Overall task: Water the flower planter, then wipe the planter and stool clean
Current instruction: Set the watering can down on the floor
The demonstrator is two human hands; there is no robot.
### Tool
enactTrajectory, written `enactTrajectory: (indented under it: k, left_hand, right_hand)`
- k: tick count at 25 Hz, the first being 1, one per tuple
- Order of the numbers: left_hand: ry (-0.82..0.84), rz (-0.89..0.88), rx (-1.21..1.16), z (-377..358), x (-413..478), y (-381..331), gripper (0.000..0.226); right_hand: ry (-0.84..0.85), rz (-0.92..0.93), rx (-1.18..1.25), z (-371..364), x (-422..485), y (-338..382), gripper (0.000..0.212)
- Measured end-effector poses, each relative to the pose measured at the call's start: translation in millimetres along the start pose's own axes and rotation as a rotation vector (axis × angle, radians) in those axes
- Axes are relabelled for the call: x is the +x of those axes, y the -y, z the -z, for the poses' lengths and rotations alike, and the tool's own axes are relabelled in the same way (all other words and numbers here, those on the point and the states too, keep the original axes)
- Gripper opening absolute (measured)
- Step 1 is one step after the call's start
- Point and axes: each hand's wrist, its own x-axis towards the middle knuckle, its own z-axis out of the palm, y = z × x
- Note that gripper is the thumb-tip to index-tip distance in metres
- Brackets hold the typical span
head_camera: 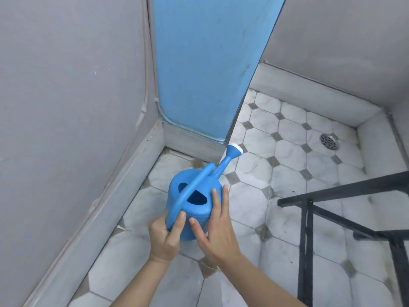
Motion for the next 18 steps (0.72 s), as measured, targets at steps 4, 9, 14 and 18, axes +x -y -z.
enactTrajectory:
  k: [4,9,14,18]
  left_hand:
    - [0.014,-0.035,-0.032,-2.3,-8.1,23.4,0.046]
    - [-0.010,-0.056,0.044,10.3,-15.5,47.7,0.034]
    - [0.084,0.025,0.220,24.6,-16.7,53.9,0.016]
    - [0.331,0.237,0.448,52.1,-20.3,-19.5,0.061]
  right_hand:
    - [-0.026,0.102,-0.095,-16.5,-4.3,-24.8,0.078]
    - [-0.061,0.140,-0.202,-28.3,-10.7,-26.0,0.074]
    - [0.037,0.091,-0.318,-24.8,-10.8,-28.4,0.073]
    - [0.236,-0.085,-0.283,31.8,-17.1,26.9,0.075]
